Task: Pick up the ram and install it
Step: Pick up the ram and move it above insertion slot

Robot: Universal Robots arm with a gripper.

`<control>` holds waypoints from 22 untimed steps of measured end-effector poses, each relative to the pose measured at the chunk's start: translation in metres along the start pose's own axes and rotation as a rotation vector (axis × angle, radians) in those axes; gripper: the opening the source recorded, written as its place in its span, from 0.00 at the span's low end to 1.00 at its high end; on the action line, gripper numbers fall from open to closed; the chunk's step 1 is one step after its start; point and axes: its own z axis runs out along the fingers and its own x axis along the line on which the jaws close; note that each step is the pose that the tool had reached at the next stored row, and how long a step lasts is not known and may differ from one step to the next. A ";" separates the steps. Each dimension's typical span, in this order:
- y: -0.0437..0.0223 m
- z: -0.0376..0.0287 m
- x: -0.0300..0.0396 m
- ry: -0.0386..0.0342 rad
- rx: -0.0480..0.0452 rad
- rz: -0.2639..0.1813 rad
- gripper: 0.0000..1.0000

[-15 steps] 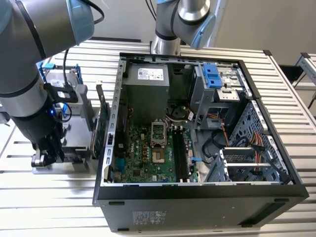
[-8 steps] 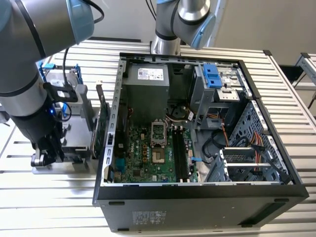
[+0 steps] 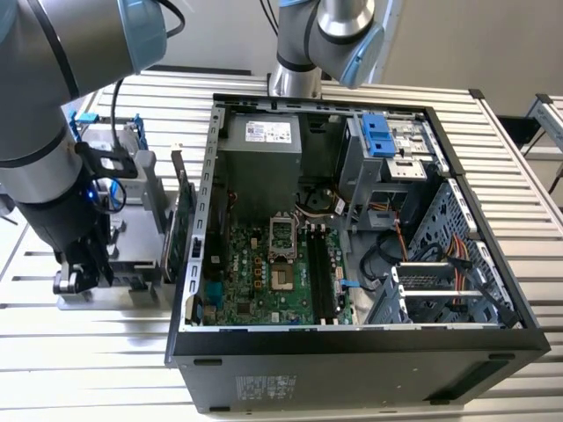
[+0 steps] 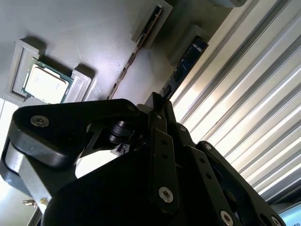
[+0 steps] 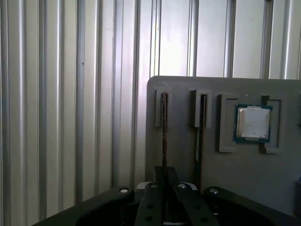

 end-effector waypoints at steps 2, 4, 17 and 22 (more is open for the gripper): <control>-0.0001 -0.0015 0.0001 0.0000 0.0000 0.000 0.00; -0.0001 -0.0029 0.0001 0.0001 0.0000 0.000 0.00; 0.0001 -0.0116 0.0000 -0.0001 0.0001 0.001 0.00; 0.0002 -0.0143 0.0000 -0.0006 0.0001 0.005 0.00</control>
